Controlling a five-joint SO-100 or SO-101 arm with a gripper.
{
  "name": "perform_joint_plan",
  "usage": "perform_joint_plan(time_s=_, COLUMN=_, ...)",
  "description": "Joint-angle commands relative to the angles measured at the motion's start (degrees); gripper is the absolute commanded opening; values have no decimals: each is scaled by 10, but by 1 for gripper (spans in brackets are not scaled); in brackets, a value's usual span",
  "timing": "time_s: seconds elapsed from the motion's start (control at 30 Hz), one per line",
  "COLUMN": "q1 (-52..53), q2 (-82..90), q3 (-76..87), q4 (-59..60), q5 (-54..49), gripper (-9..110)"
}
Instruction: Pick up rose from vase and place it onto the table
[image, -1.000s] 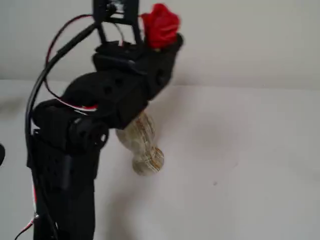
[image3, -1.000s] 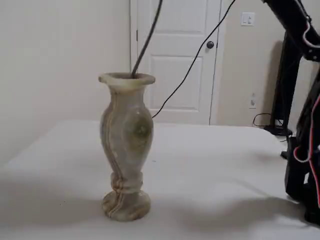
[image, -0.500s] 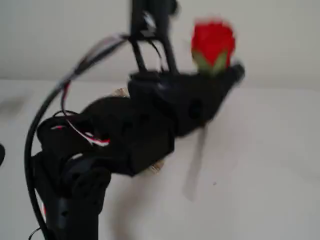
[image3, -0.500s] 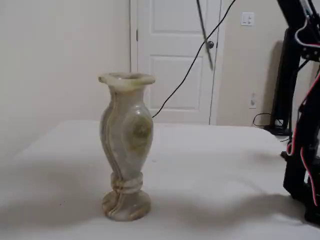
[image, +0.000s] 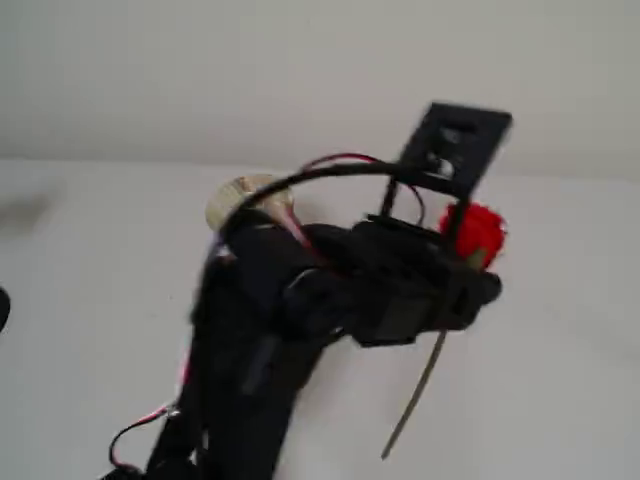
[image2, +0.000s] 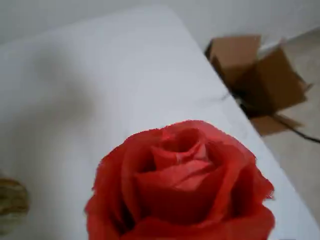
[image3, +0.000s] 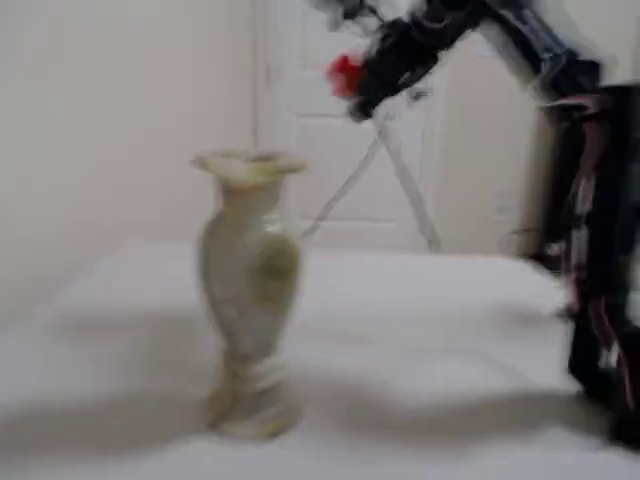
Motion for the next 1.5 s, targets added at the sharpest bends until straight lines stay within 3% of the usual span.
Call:
perform_joint_plan(time_s=0.0, q1=-29, q2=-7, q3=-28, q4=-19, q5=32, gripper=0)
perform_joint_plan(time_s=0.57, q1=-110, q2=-100, q3=-28, q4=-22, q5=120, gripper=0)
perform_joint_plan(time_s=0.9, q1=-149, q2=-146, q3=-28, q4=-23, q5=222, gripper=0)
perform_joint_plan(time_s=1.47, q1=-112, q2=-340, q3=-33, q4=-124, q5=223, gripper=0)
